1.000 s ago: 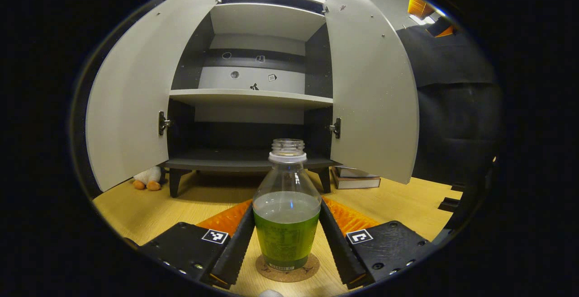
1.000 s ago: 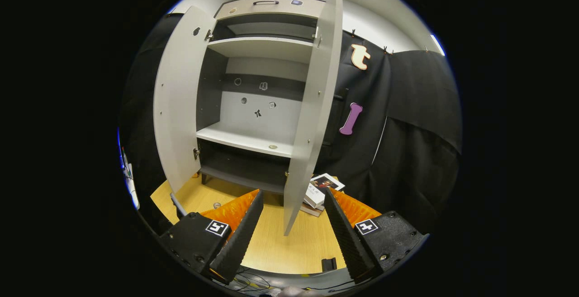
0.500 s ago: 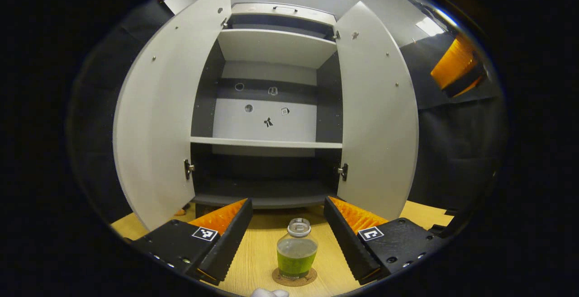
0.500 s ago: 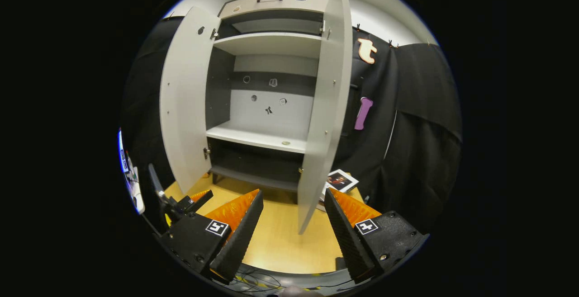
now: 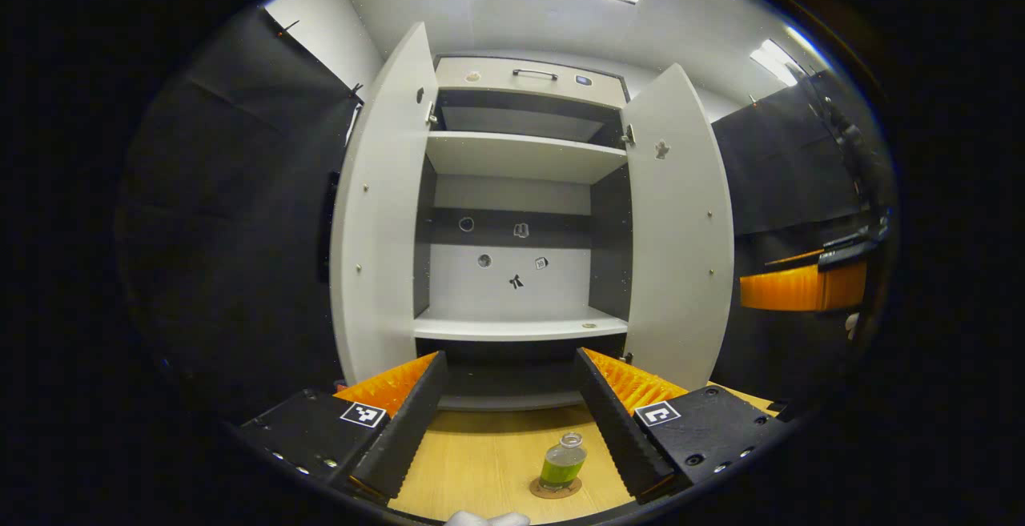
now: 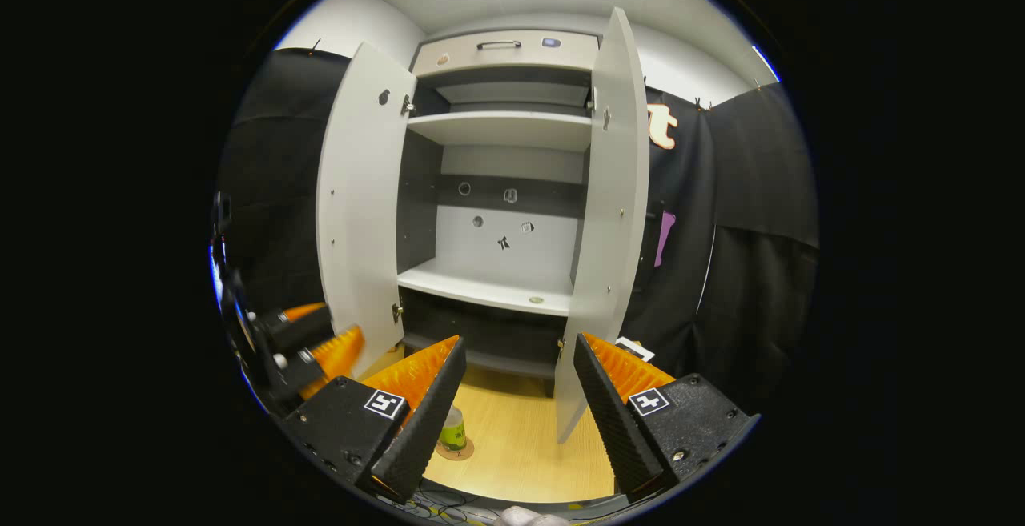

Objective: Grasp the bottle in the cabinet with the left hand and place it on the coaster, then close the right door with the right hand and the left door with the left hand.

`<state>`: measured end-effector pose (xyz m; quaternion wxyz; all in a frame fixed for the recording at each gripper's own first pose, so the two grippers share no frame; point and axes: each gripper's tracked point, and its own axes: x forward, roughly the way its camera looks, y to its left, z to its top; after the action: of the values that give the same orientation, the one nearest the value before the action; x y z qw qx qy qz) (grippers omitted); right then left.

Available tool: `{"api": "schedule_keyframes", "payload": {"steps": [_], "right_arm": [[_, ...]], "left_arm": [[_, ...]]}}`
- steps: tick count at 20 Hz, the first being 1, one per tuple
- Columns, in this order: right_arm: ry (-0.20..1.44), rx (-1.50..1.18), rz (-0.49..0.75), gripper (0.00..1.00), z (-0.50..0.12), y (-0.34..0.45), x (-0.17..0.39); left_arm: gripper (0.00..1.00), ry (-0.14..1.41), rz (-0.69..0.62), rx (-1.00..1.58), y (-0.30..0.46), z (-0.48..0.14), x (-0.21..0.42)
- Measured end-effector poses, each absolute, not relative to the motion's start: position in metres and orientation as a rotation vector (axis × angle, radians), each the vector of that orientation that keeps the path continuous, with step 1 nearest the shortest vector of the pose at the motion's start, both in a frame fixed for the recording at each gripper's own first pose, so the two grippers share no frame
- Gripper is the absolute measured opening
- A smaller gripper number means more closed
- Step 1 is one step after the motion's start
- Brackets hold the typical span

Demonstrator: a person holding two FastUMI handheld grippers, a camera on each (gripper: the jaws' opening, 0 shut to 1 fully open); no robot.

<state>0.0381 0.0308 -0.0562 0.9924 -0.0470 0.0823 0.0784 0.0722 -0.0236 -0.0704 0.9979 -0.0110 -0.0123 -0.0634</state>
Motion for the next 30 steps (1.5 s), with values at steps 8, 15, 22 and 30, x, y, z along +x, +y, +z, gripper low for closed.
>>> {"api": "schedule_keyframes", "payload": {"steps": [8, 15, 22, 30], "right_arm": [[0.133, -0.034, 0.12, 0.84, -0.061, 0.016, 0.027], [0.147, -0.01, -0.003, 0.84, -0.059, -0.057, 0.048], [0.062, 0.038, -0.065, 0.83, 0.001, -0.149, 0.114], [0.04, 0.026, 0.06, 0.83, 0.021, -0.164, 0.192]], "left_arm": [[0.96, 0.031, 0.058, 0.023, 0.094, -0.038, 0.006], [0.95, 0.066, 0.096, 0.001, 0.11, -0.042, -0.016], [0.96, 0.052, 0.073, -0.011, 0.063, -0.026, -0.002], [0.95, 0.024, 0.137, 0.009, 0.009, -0.017, 0.008]]}}
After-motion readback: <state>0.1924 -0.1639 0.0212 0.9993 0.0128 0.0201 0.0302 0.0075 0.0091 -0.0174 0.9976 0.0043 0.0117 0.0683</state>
